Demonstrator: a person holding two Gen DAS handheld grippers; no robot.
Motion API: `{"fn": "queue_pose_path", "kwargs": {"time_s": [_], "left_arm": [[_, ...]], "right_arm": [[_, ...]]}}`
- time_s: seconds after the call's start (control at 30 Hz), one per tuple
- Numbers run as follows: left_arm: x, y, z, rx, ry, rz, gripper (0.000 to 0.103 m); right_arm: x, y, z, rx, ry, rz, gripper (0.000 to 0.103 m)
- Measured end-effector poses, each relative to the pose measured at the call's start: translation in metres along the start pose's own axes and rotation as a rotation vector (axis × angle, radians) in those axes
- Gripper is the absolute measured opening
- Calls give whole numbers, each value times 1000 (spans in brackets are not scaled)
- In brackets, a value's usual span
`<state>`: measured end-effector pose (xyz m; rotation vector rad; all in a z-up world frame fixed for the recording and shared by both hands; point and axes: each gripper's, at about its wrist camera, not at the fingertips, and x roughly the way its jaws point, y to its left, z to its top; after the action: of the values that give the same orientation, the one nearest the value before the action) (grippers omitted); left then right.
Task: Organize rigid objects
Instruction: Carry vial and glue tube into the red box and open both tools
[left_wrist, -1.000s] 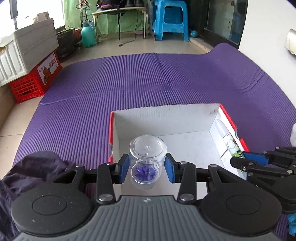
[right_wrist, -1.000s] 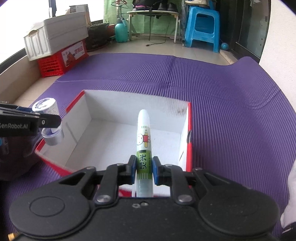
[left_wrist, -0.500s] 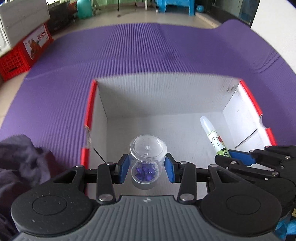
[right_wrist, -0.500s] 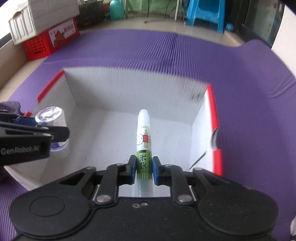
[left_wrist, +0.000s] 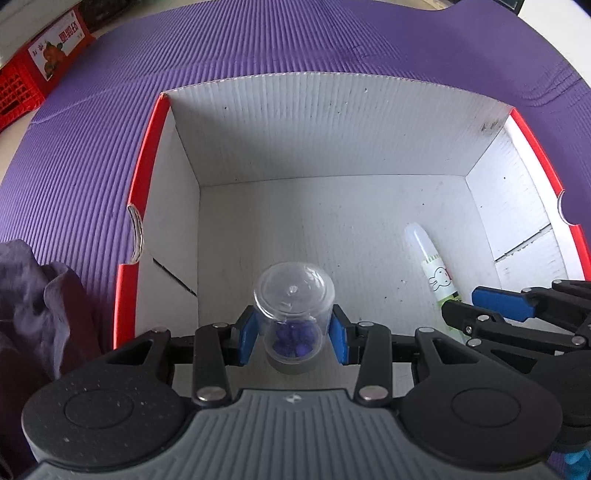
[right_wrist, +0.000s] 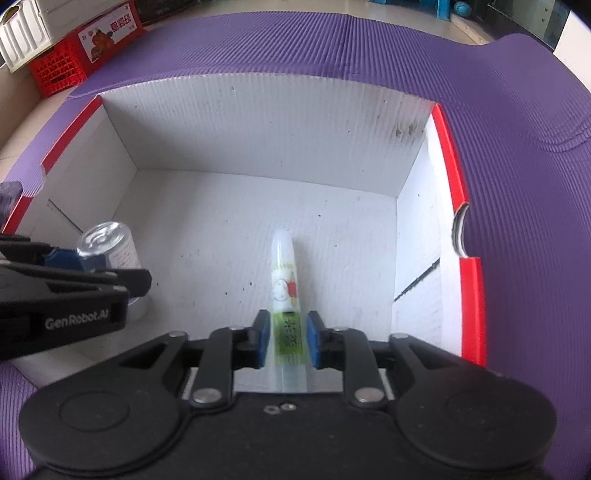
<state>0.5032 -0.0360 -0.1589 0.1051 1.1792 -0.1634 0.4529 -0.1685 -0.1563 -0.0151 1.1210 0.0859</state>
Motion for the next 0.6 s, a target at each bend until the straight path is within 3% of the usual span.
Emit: {"fn": "queue_pose_path", "kwargs": {"time_s": [0.2,0.37,0.6], "left_arm": [[2,-3,-1,-11,-1,-4,41],[-8,-3,-4,-28,-18,-22,47],[-46,-5,-18,-19,-66,-42,53]], "right_arm": [[-4,-3,1,-6,-19,3,30],[-16,-2,-2,-15,-67,22,42],[-50,-8,-15,-14,-124,43,52]]}}
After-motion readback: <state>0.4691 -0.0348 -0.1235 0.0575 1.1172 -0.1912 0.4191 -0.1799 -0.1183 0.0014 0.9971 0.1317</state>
